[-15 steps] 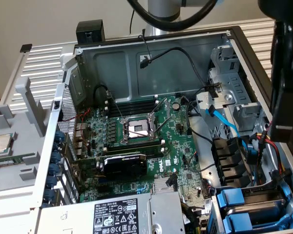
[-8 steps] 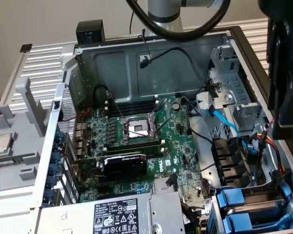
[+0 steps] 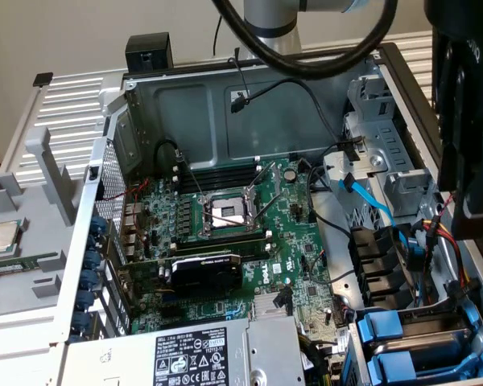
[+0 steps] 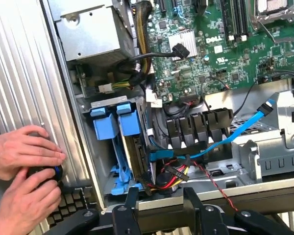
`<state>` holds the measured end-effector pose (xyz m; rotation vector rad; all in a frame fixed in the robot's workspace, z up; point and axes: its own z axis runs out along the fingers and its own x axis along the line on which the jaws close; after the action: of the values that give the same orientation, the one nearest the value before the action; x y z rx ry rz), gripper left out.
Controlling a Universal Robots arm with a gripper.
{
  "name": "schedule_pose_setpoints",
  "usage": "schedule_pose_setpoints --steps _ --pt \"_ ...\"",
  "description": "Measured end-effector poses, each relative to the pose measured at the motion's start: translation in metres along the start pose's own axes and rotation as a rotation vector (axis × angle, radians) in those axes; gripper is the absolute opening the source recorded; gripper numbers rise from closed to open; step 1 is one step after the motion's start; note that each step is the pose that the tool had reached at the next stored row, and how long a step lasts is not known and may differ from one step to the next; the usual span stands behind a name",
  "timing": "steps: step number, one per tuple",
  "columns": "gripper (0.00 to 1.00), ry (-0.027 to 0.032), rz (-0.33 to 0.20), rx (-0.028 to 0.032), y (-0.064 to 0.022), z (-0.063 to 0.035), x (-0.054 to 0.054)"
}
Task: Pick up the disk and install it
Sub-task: 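Insert the first disk wire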
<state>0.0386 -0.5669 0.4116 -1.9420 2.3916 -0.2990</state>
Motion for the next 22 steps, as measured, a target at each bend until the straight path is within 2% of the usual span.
schedule_pose_setpoints --steps 2,3,4,5,8,10,11,12,14,16,17,20,21,22 --pt "0.49 0.0268 -0.012 -0.0003 0.0002 0.0006 0.0" --pt "0.49 0.0373 -0.018 -0.0011 0.0003 0.0007 0.0" --pt "0.49 0.0394 -0.021 -0.0064 0.0004 0.0008 0.0" --pt "0.49 0.0421 -0.023 -0.0204 0.0003 0.0009 0.001" --pt "0.49 0.0514 -0.031 -0.074 -0.0005 0.0014 0.004" --pt "0.49 0.0567 -0.036 -0.1075 -0.001 0.0017 0.007" --pt "0.49 0.0581 -0.037 -0.1179 -0.0012 0.0018 0.008" --pt "0.49 0.0592 -0.038 -0.1269 -0.0016 0.002 0.01" --pt "0.49 0.061 -0.04 -0.1407 -0.0024 0.0019 0.014" --pt "0.49 0.0609 -0.041 -0.1505 -0.0036 0.0007 0.018" --pt "0.49 0.0589 -0.041 -0.1539 -0.0043 -0.0003 0.02" --pt "0.49 0.0447 -0.041 -0.162 -0.0063 -0.0028 0.026" --pt "0.49 0.0365 -0.04 -0.1639 -0.007 -0.0031 0.027" --pt "0.49 0.0257 -0.039 -0.1662 -0.0078 -0.0033 0.029"
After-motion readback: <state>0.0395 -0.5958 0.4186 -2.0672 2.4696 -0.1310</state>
